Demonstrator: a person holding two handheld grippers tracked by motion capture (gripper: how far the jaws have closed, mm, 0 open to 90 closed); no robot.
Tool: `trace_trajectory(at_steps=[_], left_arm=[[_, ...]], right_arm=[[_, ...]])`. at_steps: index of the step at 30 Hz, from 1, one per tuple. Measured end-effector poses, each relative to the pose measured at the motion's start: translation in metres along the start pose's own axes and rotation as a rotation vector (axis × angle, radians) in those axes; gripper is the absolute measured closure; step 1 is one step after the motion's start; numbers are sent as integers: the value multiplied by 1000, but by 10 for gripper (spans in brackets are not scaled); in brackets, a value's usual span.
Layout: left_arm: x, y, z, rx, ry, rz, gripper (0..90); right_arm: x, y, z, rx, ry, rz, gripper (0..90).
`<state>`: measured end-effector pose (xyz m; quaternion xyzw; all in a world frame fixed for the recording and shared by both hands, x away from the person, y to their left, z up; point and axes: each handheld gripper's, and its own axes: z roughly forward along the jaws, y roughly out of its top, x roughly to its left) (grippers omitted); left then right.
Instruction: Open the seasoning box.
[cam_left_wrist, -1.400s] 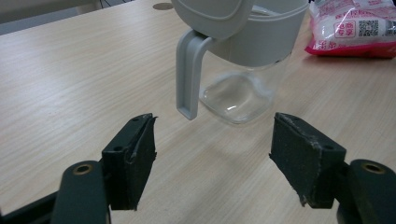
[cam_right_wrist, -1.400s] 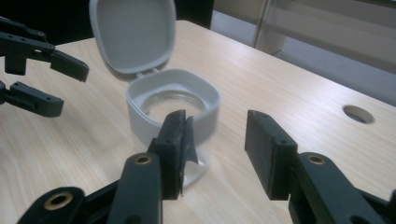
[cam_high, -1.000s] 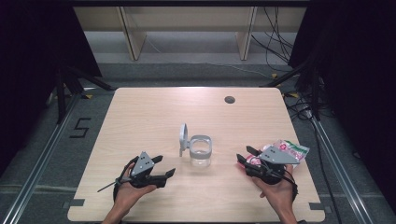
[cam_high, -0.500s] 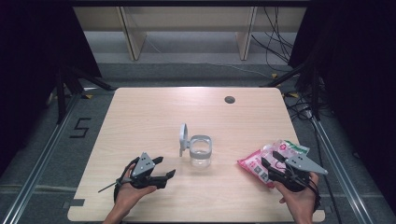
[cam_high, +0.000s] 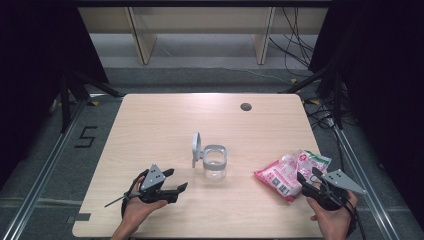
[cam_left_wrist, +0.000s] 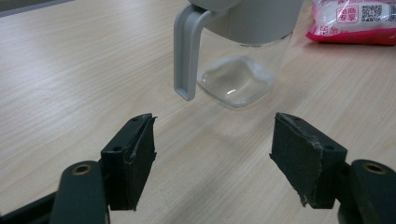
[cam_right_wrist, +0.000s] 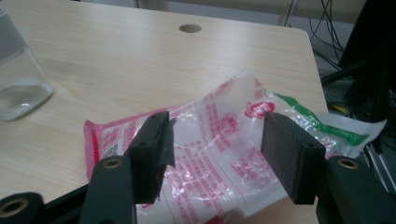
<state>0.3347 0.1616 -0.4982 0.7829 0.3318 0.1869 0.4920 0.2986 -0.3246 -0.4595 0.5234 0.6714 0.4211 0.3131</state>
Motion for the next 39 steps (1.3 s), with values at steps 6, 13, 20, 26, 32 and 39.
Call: trace_trajectory(at_steps=[6,13,20,26,32,39], left_arm=[[0,-1,0,2,-1,-4,297],[-2,-3,2,-1,3,-12,297],[-1,-3,2,7,-3,-3,297],[-2,-4,3,12,-1,3,298],[-1,-5,4,17,-6,23,298],[-3,-6,6,19,-9,0,298]], right_arm=[[-5,-7,-2,33,-14,53,413],[-11,-12,-4,58,-41,88,398],[-18,-17,0,77,-50,128,351],[-25,-20,5,84,-27,123,317],[-29,-23,9,97,-32,176,274],[-33,-24,19,120,-1,182,243]])
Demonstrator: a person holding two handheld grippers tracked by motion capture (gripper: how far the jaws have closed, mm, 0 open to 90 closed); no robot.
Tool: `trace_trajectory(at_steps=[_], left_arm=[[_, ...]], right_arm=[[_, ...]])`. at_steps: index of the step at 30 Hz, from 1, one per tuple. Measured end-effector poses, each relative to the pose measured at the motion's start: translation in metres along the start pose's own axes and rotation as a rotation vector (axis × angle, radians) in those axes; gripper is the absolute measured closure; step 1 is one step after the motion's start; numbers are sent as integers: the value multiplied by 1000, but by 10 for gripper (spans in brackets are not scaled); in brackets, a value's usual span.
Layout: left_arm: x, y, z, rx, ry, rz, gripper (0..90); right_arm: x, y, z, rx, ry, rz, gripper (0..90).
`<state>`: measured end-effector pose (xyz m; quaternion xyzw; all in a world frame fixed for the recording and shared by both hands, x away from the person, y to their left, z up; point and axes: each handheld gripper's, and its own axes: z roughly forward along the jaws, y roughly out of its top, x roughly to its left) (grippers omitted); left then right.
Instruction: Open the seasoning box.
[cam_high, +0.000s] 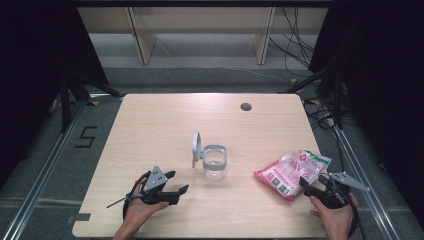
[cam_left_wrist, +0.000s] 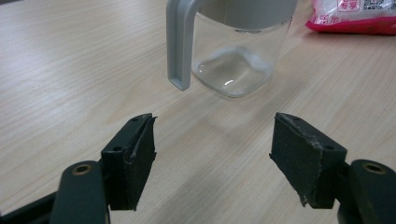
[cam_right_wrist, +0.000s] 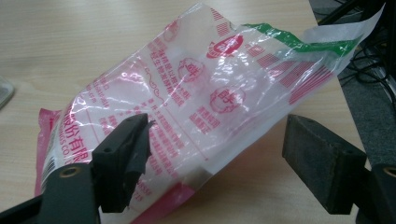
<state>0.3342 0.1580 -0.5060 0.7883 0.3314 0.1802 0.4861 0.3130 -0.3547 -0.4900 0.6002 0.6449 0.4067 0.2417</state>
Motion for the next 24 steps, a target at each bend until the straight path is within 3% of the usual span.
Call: trace_trajectory(at_steps=[1,5,6,7,8,9,11,12,13,14,15,16,17,18,19,21,22,24], left_arm=[[0,0,0,6,3,2,298],[-1,-1,1,6,-4,-6,298],[-1,-1,2,7,-5,-4,298],[0,-1,2,8,-3,2,298],[-1,-2,2,8,-5,2,298],[-1,-2,2,8,-5,2,298],[0,-2,2,8,-4,-1,298],[0,-2,2,8,-4,0,298],[-1,-2,2,7,-3,1,298],[-1,-2,2,7,-4,0,298],[-1,-2,2,8,-4,1,298],[-1,-2,2,12,0,2,299],[-1,-2,2,12,-1,0,298],[0,-1,3,12,-3,26,298],[-2,-2,3,4,-6,-8,298],[-1,-2,3,11,-4,-3,298],[-1,-2,3,11,-5,-3,298],[-1,-2,3,12,-4,0,298]], right_arm=[[-1,0,3,-19,-20,-17,243],[0,1,8,-2,1,65,244],[-4,2,10,1,12,21,249],[-2,1,12,-11,21,46,250],[0,2,11,11,15,68,250],[-4,2,14,2,7,6,250],[1,2,16,11,20,65,250],[-1,3,16,18,13,38,250],[1,3,16,30,15,61,250],[-3,3,19,8,4,15,250],[-3,4,21,5,12,17,251],[1,4,20,30,19,71,253],[0,4,22,19,12,63,253],[0,5,23,31,9,62,253],[-4,6,26,11,6,11,253],[1,7,27,47,-1,66,254],[-2,8,30,28,18,35,254],[-2,8,31,38,10,36,257]])
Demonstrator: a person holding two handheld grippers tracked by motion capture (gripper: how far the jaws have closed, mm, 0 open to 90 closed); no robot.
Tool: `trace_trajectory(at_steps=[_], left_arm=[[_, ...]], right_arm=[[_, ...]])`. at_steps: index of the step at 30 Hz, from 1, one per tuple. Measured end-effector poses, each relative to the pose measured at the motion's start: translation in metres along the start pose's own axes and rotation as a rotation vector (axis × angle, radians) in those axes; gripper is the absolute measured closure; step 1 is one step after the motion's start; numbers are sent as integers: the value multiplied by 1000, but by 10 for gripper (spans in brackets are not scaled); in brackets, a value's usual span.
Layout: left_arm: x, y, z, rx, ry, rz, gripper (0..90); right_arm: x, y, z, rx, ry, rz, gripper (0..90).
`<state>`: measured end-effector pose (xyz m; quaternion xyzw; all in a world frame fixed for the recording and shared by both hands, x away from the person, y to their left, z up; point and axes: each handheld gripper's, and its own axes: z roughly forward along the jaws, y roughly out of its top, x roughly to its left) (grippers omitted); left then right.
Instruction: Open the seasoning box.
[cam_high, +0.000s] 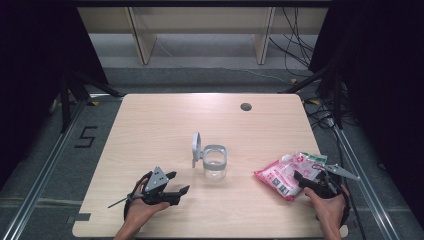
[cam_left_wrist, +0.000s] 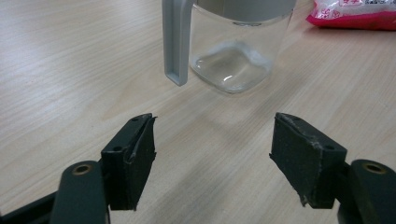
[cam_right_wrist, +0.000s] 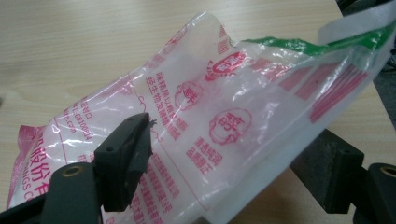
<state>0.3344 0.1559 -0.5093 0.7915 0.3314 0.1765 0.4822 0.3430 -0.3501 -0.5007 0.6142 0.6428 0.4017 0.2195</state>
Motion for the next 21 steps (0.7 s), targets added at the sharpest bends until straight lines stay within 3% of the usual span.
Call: trace_trajectory(at_steps=[1,2,3,4,5,6,7,8,9,10,12,13,14,16,18,19,20,21], left_arm=[[0,0,0,-1,2,-3,298],[1,1,1,-10,-3,17,298],[-1,0,1,-9,-2,-10,298],[-1,0,0,-5,4,-4,298],[0,0,0,0,3,1,298],[0,0,0,-1,2,0,298],[0,0,0,-1,3,-2,298],[1,1,0,-2,2,24,298],[0,0,0,-1,-3,-5,298],[-1,0,0,-1,-4,-6,298],[-1,0,0,-2,-4,-5,298],[0,0,0,0,-1,-1,298],[0,0,0,1,-1,-2,298],[0,0,0,-3,-2,-2,298],[-1,0,1,-7,-4,-10,298],[-1,0,1,-6,-2,-5,298],[-1,0,0,-1,2,1,298],[-1,0,0,0,3,0,298]], right_arm=[[-2,1,5,-10,11,-7,258],[2,1,3,26,-10,44,258],[-2,2,5,7,8,-1,258],[2,2,6,14,-1,51,258],[-2,3,8,9,1,-5,259],[-3,3,9,9,-8,-10,261],[1,3,8,18,-8,41,264],[1,4,8,24,1,51,267],[0,4,10,20,-5,57,275],[1,4,11,18,-3,70,279],[-1,4,12,6,12,65,286],[-3,4,14,22,-12,43,302],[-4,4,15,15,-5,32,313],[-1,4,14,35,-3,78,332],[-5,4,16,22,-3,42,362],[-8,5,15,43,-1,17,374],[-4,4,14,51,0,80,384],[-4,4,16,40,8,85,402]])
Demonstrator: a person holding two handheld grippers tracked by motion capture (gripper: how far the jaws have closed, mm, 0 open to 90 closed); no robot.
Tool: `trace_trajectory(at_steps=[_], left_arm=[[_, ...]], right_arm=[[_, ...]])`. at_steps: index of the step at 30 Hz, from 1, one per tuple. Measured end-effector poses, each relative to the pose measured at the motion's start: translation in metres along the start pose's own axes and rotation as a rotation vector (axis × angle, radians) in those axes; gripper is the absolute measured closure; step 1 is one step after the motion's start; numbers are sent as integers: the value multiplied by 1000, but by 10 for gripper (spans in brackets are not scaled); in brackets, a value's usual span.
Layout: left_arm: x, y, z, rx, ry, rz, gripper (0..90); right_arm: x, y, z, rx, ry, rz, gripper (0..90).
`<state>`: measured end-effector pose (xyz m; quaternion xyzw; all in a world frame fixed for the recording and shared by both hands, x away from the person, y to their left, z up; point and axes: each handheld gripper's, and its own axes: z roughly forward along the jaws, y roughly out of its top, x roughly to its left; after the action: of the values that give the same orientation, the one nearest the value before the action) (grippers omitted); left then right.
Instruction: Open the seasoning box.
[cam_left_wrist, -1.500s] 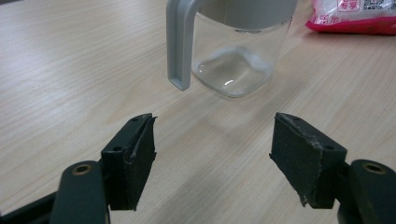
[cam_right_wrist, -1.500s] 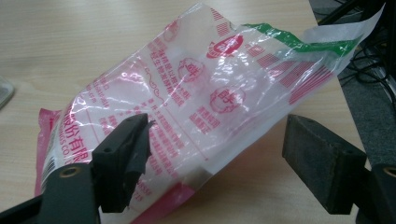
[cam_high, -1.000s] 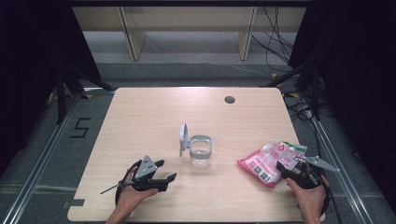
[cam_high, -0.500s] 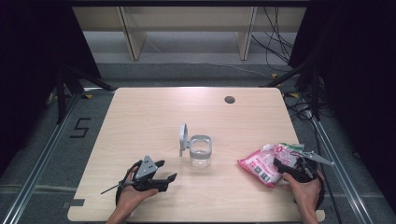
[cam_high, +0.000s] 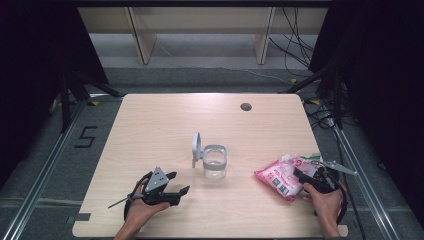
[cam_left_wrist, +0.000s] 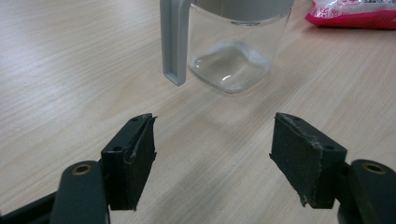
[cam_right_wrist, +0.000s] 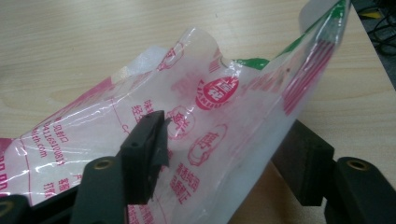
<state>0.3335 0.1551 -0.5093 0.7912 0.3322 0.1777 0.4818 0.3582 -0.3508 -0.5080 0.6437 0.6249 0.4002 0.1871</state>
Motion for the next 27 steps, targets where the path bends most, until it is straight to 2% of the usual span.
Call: trace_trajectory(at_steps=[4,7,8,10,11,12,13,14,16,20,27], left_arm=[[1,0,1,-1,-5,-1,298],[1,0,1,-1,-4,-1,299],[1,0,1,1,-4,0,300],[0,0,1,-5,-9,-3,300],[0,0,0,-1,-5,0,300],[1,0,0,-3,-5,-1,300],[1,0,1,-7,-5,-3,300],[0,0,1,-6,-5,-4,300],[0,0,1,-8,-6,-5,300],[0,-1,1,-7,-7,-7,300],[0,0,0,-3,-5,-4,300]], right_arm=[[1,0,0,-5,4,-12,467],[-3,1,2,-10,-10,-62,516],[-3,1,1,-6,-16,-64,534],[-1,1,1,6,-10,-28,573],[-2,1,2,-2,-2,-21,625],[-6,1,2,-8,10,-72,644],[-7,2,3,-4,12,-88,659],[-7,3,2,17,41,-91,668],[-6,3,3,17,17,-126,689],[-6,4,2,23,33,-119,765],[-6,5,4,21,38,-150,862]])
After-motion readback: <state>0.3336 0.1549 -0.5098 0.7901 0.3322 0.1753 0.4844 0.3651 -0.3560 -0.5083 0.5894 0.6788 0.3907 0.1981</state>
